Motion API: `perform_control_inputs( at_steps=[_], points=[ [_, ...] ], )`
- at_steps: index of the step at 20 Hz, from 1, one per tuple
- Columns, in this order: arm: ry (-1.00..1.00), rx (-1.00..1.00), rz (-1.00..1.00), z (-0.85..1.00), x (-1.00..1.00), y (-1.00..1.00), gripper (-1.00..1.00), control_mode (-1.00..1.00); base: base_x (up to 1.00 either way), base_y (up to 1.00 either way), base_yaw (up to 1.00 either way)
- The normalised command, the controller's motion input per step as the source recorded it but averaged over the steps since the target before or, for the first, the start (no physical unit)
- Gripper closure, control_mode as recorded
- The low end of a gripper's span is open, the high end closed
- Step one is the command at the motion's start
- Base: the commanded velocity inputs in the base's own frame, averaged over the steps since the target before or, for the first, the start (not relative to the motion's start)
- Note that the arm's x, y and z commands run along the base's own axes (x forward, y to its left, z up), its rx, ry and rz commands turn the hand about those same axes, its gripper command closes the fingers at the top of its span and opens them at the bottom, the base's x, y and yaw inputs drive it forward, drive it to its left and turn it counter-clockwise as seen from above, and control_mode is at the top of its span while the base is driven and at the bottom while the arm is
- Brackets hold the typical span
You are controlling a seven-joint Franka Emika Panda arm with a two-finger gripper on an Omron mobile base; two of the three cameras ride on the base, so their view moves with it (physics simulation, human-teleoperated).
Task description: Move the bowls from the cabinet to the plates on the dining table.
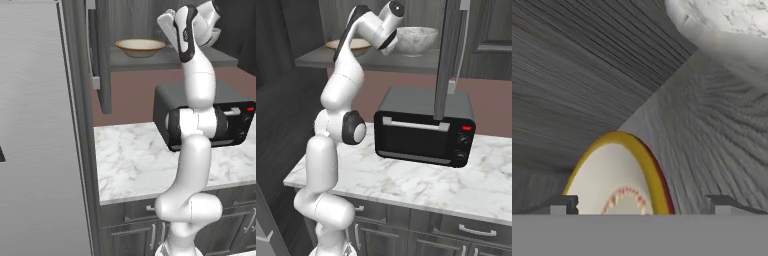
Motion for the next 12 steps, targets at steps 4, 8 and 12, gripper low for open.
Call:
perform_control_inputs(
  at_steps=[4, 8, 12],
  points=[
    [0.00, -0.04, 0.02, -0.02, -0.16, -0.01, -1.00, -1.00, 0.00, 0.00, 0.00],
    [0.00, -0.09, 0.03, -0.03, -0.15, 0.06, -1.00, -1.00, 0.00, 0.00, 0.00],
    [0.00, -0.15, 0.02, -0.08, -0.02, 0.34, -1.00, -1.00, 0.00, 0.00, 0.00]
  ],
)
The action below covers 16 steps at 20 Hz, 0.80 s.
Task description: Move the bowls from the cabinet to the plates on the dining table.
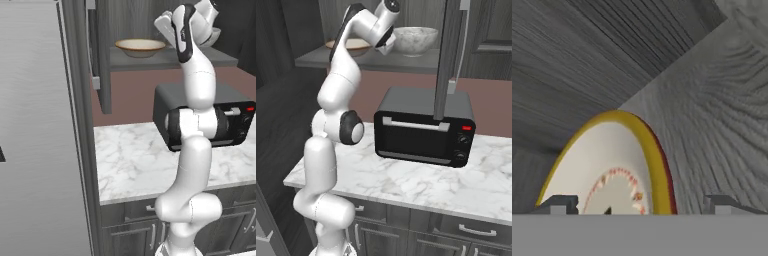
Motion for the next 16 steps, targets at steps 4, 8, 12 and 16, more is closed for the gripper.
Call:
perform_control_inputs(
  at_steps=[4, 8, 12, 16],
  points=[
    [0.00, -0.14, 0.03, -0.12, -0.04, 0.41, -1.00, -1.00, 0.00, 0.00, 0.00],
    [0.00, -0.14, 0.01, -0.15, -0.02, 0.29, -1.00, -1.00, 0.00, 0.00, 0.00],
    [0.00, -0.11, 0.00, -0.13, -0.04, 0.06, -1.00, -1.00, 0.00, 0.00, 0.00],
    [0.00, -0.06, 0.00, -0.05, -0.05, 0.00, -1.00, -1.00, 0.00, 0.00, 0.00]
  ],
)
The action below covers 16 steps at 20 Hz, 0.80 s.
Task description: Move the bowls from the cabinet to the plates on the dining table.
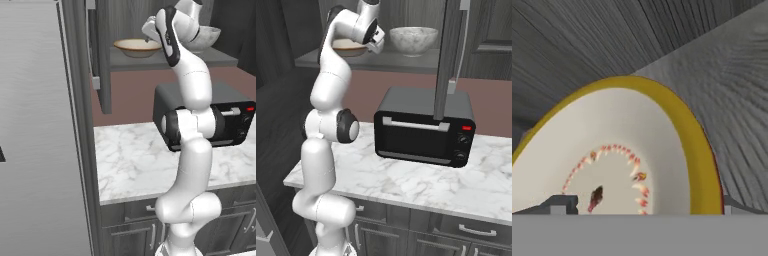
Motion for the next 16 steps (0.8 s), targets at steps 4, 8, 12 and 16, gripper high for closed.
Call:
perform_control_inputs(
  at_steps=[4, 8, 12, 16],
  points=[
    [0.00, 0.00, 0.00, 0.00, 0.00, 0.00, 1.00, -1.00, 0.00, 0.00, 0.00],
    [0.00, 0.00, 0.00, 0.04, 0.00, 0.00, 1.00, -1.00, 0.00, 0.00, 0.00],
    [0.00, 0.01, -0.01, 0.39, 0.00, 0.00, 1.00, -1.00, 0.00, 0.00, 0.00],
    [0.03, 0.00, -0.02, 0.55, -0.01, -0.01, 1.00, -1.00, 0.00, 0.00, 0.00]
  ],
)
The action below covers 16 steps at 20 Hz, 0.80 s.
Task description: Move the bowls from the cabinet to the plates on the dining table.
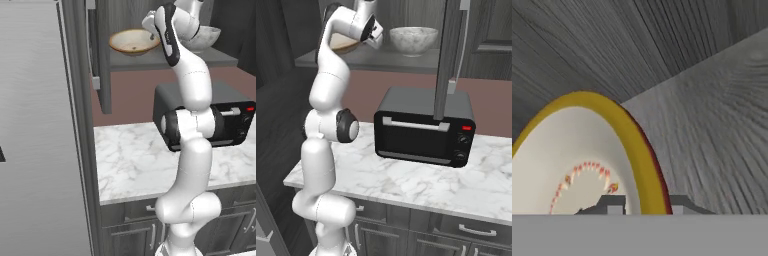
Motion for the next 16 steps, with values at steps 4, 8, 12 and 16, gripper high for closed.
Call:
perform_control_inputs(
  at_steps=[4, 8, 12, 16],
  points=[
    [0.08, -0.03, -0.04, 0.53, -0.23, -0.23, 1.00, -1.00, 0.00, 0.00, 0.00],
    [0.00, -0.02, -0.05, 0.43, -0.64, -0.50, 1.00, -1.00, 0.00, 0.00, 0.00],
    [-0.04, -0.01, -0.02, 0.32, -0.98, -0.67, 1.00, -1.00, 0.00, 0.00, 0.00],
    [-0.14, 0.00, 0.00, 0.08, -1.00, -0.56, 1.00, -1.00, 0.00, 0.00, 0.00]
  ],
)
